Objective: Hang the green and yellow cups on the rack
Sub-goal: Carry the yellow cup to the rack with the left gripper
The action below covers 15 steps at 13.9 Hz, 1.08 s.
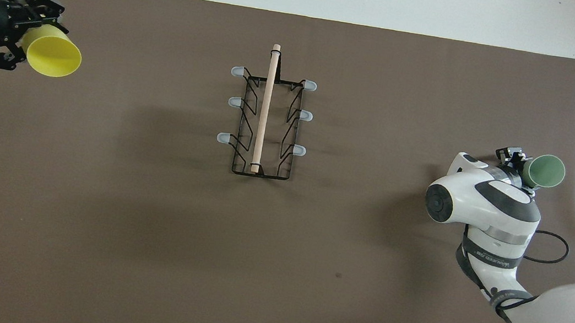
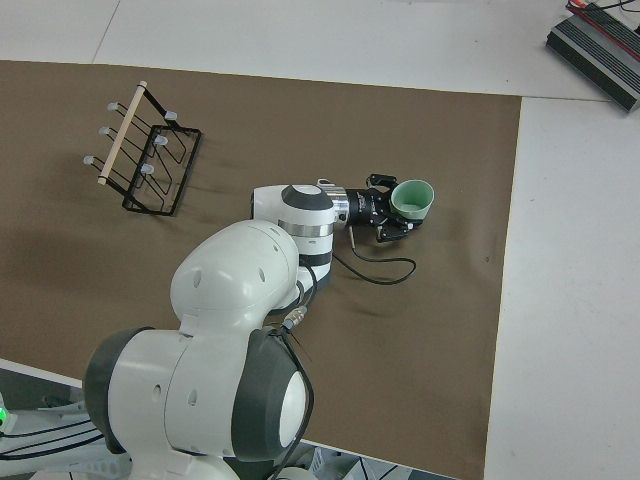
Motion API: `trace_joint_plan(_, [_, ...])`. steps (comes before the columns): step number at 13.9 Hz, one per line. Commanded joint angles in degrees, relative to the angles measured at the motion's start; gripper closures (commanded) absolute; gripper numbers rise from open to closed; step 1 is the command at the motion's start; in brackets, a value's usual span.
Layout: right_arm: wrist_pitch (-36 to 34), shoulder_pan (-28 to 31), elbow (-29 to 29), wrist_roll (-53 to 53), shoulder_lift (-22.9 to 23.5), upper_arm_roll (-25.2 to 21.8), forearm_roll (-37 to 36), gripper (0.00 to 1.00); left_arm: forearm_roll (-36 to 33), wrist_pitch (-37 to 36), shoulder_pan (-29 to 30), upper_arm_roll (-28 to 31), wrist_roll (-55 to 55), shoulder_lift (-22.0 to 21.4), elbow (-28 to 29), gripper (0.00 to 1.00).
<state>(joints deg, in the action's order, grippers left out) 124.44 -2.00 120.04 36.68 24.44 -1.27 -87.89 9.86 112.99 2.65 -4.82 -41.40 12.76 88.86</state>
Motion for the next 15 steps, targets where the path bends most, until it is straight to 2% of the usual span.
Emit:
trace_joint_plan(1, [0.63, 0.42, 1.07, -1.26, -1.15, 0.39, -2.64, 0.61, -5.97, 1.35, 0.25, -4.48, 0.63, -2.12, 2.37, 1.00])
trace_joint_plan(3, [0.19, -0.02, 0.72, -0.91, -1.15, 0.48, -2.47, 0.61, -11.24, 2.14, -0.01, -7.82, -0.52, -2.30, 3.15, 1.00])
trace_joint_plan(4, [0.18, -0.11, 0.63, -0.73, -1.32, 0.48, -1.59, 0.61, -14.92, 4.84, 0.16, -10.62, -1.74, -2.47, 4.46, 1.00])
trace_joint_plan(8, [1.50, 0.41, -0.60, 4.43, -4.04, 0.92, 6.91, 0.60, -15.14, 26.17, 0.42, -16.70, -1.67, -5.02, 16.40, 1.00])
trace_joint_plan(9, [1.85, 0.24, -1.56, 6.81, -4.14, 0.92, 9.46, 0.60, -15.14, 29.53, 0.51, -17.58, -1.05, -5.20, 17.82, 1.00])
trace_joint_plan(11, [2.99, 0.33, -2.53, 9.63, -4.75, 0.92, 14.65, 0.60, -15.14, 31.31, 0.51, -19.60, -0.96, -5.63, 19.93, 1.00])
trace_joint_plan(13, [3.08, 0.07, -2.45, 11.39, -6.50, 1.00, 20.18, 0.60, -15.22, 41.29, 0.34, -20.75, 0.35, -6.77, 25.19, 1.00])
trace_joint_plan(15, [3.00, 0.06, -2.27, 13.41, -9.39, 2.14, 25.80, 0.60, -15.40, 47.64, 0.25, -21.90, 0.36, -8.62, 30.47, 1.00])
